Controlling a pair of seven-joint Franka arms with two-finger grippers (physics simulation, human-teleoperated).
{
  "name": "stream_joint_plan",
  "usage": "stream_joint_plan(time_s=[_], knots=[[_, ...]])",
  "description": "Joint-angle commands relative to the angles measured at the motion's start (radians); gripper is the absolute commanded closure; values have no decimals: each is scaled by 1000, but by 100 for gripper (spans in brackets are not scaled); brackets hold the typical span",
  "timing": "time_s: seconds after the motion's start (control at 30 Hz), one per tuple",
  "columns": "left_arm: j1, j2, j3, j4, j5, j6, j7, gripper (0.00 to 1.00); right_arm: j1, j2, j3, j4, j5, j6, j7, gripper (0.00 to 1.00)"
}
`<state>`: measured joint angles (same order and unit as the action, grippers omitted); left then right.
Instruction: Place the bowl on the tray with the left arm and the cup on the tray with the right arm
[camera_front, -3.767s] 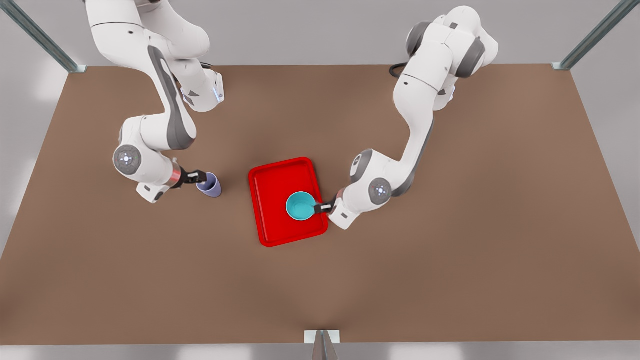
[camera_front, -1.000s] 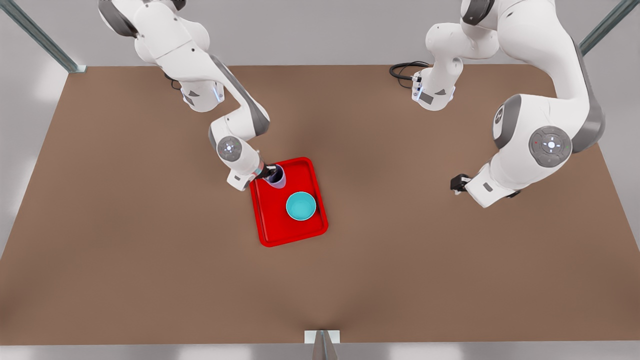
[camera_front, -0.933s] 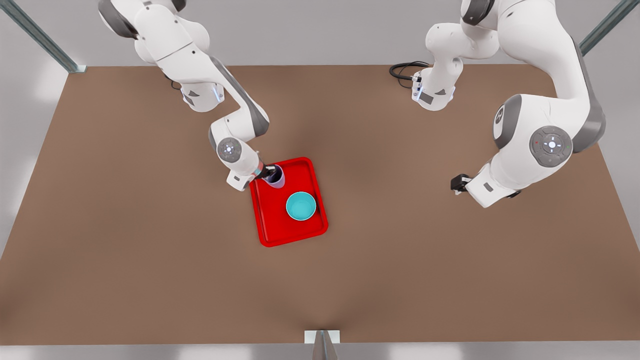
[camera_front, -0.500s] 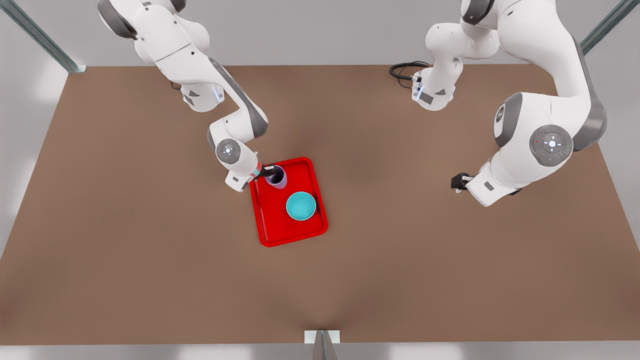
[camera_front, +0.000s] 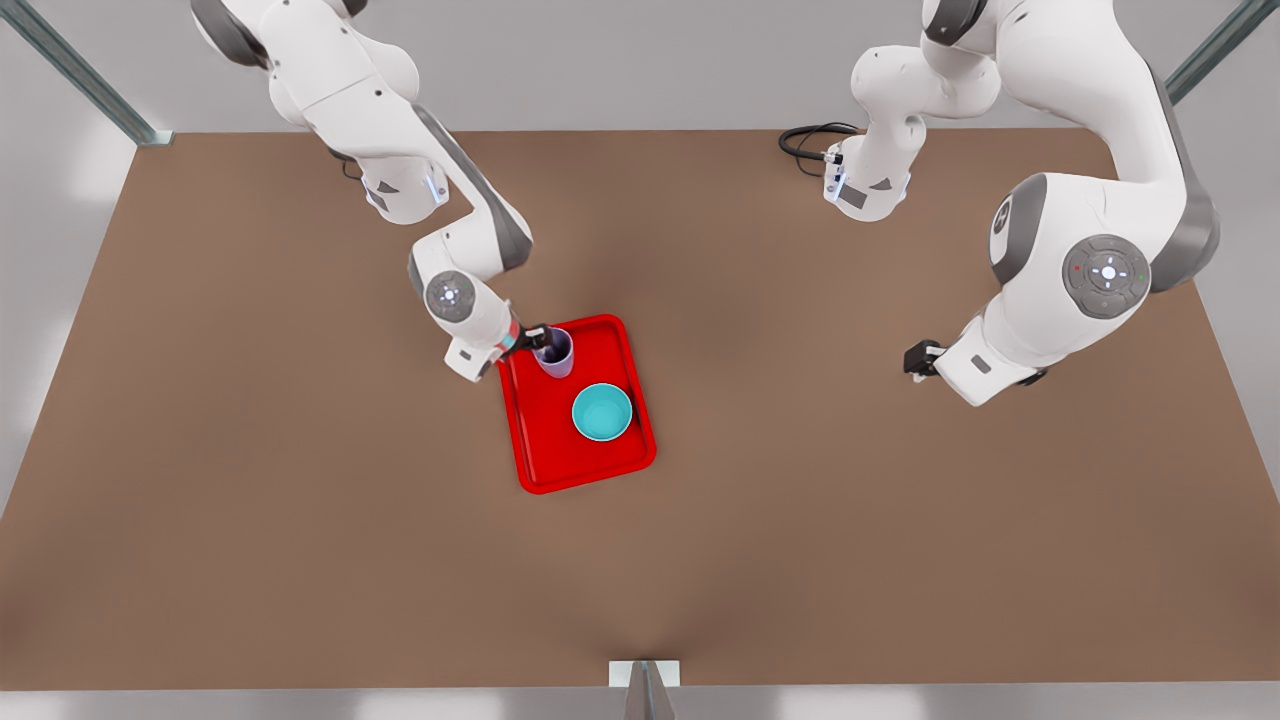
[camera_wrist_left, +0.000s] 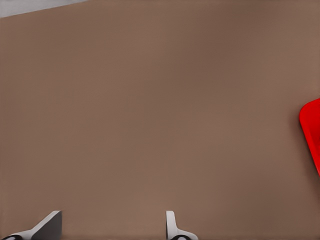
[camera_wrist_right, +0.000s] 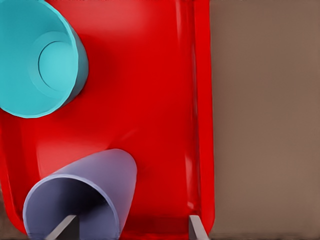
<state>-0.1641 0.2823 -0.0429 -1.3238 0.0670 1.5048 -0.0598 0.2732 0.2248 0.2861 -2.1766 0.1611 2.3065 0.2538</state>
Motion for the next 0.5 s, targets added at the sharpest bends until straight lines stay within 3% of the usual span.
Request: stream_joint_plan(time_s=[0.0,0.07,0.1,0.17,0.2,0.3,0.47], knots=[[0,0,0,0,1,0,0,0,-2,-10,-4,4,0,-15,-1,13],[0,0,-2,0,1,0,0,0,-2,-31,-47,93,2,-137,-14,9],[0,0,-2,0,1,0,0,0,-2,-47,-102,126,2,-162,-18,0],[-2,0,-2,0,1,0,0,0,-57,-47,-214,316,-6,-372,-21,0],[0,0,-2,0,1,0,-2,0,-101,-44,-222,348,-40,-417,-77,0],[0,0,-2,0,1,0,-2,0,-147,-104,-366,429,-63,-527,-241,0],[0,0,-2,-2,1,0,-2,0,-195,-105,-367,465,-94,-530,-235,0]])
